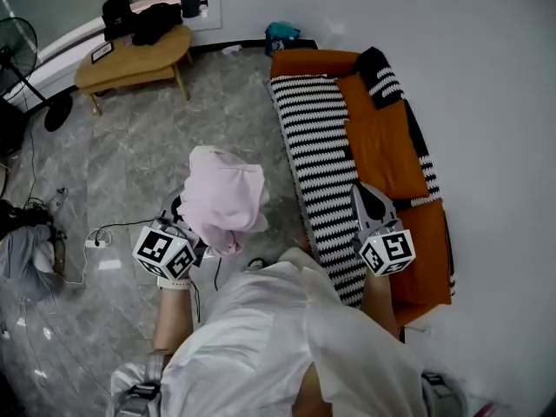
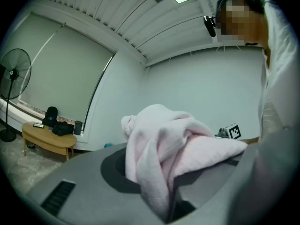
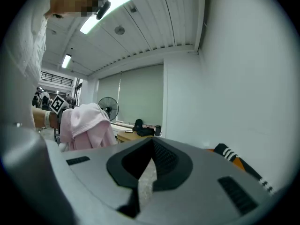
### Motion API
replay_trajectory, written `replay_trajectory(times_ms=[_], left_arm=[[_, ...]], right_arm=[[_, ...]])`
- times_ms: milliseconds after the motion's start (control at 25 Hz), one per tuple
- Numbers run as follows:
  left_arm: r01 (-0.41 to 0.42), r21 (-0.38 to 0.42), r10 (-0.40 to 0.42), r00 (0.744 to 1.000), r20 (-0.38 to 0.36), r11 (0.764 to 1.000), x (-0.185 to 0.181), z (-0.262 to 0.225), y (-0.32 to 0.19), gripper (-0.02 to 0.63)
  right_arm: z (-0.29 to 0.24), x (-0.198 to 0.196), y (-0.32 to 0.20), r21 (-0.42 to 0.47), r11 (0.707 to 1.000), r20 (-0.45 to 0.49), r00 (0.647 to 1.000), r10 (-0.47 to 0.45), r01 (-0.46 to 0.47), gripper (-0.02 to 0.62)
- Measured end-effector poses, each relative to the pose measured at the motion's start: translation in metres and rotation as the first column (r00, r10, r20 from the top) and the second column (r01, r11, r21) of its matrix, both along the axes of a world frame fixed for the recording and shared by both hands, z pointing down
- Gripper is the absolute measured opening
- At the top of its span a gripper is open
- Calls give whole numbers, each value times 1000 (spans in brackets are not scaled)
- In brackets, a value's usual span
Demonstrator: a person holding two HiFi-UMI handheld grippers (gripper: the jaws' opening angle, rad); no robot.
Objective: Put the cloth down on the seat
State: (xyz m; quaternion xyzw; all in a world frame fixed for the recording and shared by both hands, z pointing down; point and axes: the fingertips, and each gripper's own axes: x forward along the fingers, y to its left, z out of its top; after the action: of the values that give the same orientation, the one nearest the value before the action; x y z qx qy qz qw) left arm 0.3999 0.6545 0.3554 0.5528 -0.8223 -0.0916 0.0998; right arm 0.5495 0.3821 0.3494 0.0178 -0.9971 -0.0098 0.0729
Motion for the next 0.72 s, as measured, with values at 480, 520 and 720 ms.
replay_trajectory(times_ms=[480,520,720], left_arm=[[-16,-3,16,998,-61,1000,-52,15,-85,137],[-16,-4,16,998,-67,1000,-59,13,-96,137],[-34,-24,33,998,-46,999,-94,-3,-159,137]], right_arm=[[33,-53,-89,-116,993,-3,1000,28,-28,9],[33,-62,-100,-124,992,0,1000,25,-25,9],[27,-103,-162,-131,991,19,1000,12,-10,9]])
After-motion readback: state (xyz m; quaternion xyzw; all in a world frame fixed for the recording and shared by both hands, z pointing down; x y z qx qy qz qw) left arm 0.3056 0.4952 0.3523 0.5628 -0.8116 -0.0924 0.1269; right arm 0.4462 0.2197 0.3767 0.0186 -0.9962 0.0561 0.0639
